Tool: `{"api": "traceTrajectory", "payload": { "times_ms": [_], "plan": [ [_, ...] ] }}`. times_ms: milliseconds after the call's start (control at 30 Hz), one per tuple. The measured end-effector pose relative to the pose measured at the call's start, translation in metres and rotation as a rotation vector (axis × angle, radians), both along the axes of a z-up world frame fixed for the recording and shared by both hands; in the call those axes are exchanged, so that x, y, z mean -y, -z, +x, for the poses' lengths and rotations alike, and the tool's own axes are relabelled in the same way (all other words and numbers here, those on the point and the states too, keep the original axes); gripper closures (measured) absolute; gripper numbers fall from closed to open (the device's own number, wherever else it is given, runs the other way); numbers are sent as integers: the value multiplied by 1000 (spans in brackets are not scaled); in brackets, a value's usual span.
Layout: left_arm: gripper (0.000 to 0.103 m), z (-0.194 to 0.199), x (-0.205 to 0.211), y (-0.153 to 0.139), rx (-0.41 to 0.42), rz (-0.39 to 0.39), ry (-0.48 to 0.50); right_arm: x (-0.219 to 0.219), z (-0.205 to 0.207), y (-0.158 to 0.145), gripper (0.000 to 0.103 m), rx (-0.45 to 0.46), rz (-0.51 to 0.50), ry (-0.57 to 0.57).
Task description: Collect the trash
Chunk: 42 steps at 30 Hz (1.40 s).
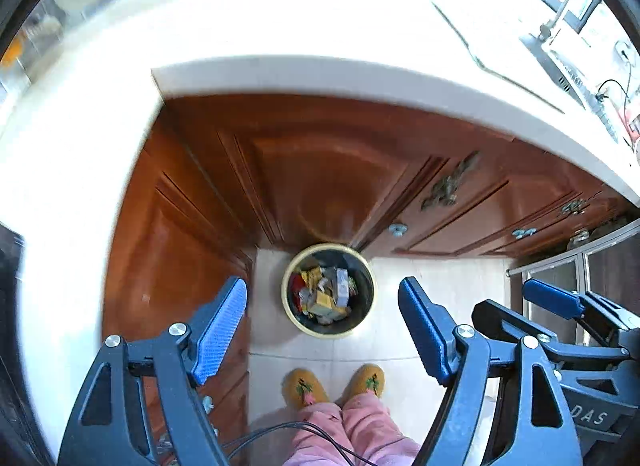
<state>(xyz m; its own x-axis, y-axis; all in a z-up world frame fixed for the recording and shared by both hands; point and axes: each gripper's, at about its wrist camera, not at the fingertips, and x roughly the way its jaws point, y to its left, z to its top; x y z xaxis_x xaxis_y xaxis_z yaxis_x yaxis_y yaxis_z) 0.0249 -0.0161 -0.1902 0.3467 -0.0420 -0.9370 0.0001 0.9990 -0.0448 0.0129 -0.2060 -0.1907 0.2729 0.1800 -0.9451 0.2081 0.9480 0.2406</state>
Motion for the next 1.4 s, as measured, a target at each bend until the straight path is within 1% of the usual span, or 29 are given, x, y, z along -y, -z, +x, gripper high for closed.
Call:
{"api": "traceTrajectory", "payload": {
  "times_ms": [167, 267, 433, 533, 767, 867, 1000, 1100, 1267, 1400],
  "plan": [
    [26, -5, -3, -54, 76, 9, 13, -1, 1, -47, 25, 60, -1, 3],
    [26, -5, -5, -80, 110, 13, 12, -4, 3, -74, 25, 105, -12, 8],
    [26, -6, -4, -115, 163, 21, 12, -10, 5, -112, 25, 179, -49, 8],
    [26, -6, -5, -137, 201, 27, 9, -12, 6, -133, 25, 208, -83, 14],
    [26, -7, -1, -186, 288, 66, 11, -10, 5, -177, 25, 274, -104, 45],
    [26, -5, 2, -206, 327, 71, 16, -8, 6, -198, 25, 321, -117, 63],
    [26, -1, 6, -229, 365, 75, 19, -5, 9, -216, 25, 369, -132, 79],
    [26, 1, 9, -241, 398, 82, 15, -3, 13, -227, 25, 398, -149, 84],
    [26, 6, 12, -254, 422, 90, 12, -1, 17, -239, 25, 428, -168, 99],
    [26, 7, 11, -260, 428, 98, 3, -4, 18, -248, 25, 449, -186, 90]
  ]
}}
